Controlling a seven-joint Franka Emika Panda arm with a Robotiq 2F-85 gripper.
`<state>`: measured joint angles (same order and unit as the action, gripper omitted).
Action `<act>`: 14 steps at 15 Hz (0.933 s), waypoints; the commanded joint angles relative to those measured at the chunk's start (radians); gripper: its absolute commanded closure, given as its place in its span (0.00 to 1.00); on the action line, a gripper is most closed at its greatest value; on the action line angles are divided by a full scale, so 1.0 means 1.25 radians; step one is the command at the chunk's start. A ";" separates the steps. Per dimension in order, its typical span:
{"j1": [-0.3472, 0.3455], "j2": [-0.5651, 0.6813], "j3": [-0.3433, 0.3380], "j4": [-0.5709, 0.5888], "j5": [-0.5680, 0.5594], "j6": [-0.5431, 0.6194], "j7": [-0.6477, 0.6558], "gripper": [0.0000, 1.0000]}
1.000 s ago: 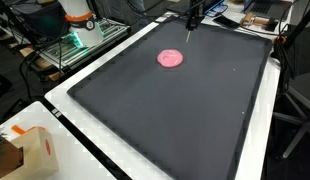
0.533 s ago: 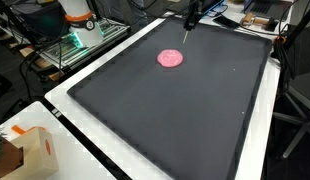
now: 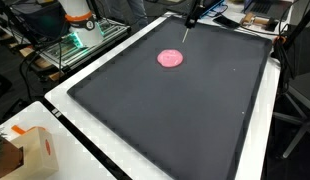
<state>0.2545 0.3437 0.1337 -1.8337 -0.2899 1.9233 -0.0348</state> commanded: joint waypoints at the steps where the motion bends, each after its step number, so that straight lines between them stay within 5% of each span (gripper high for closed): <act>1: 0.045 0.023 -0.003 0.020 -0.081 -0.028 0.125 0.97; 14: 0.143 0.080 -0.001 0.044 -0.162 -0.128 0.423 0.97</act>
<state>0.4095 0.4137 0.1340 -1.8013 -0.4672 1.8047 0.4275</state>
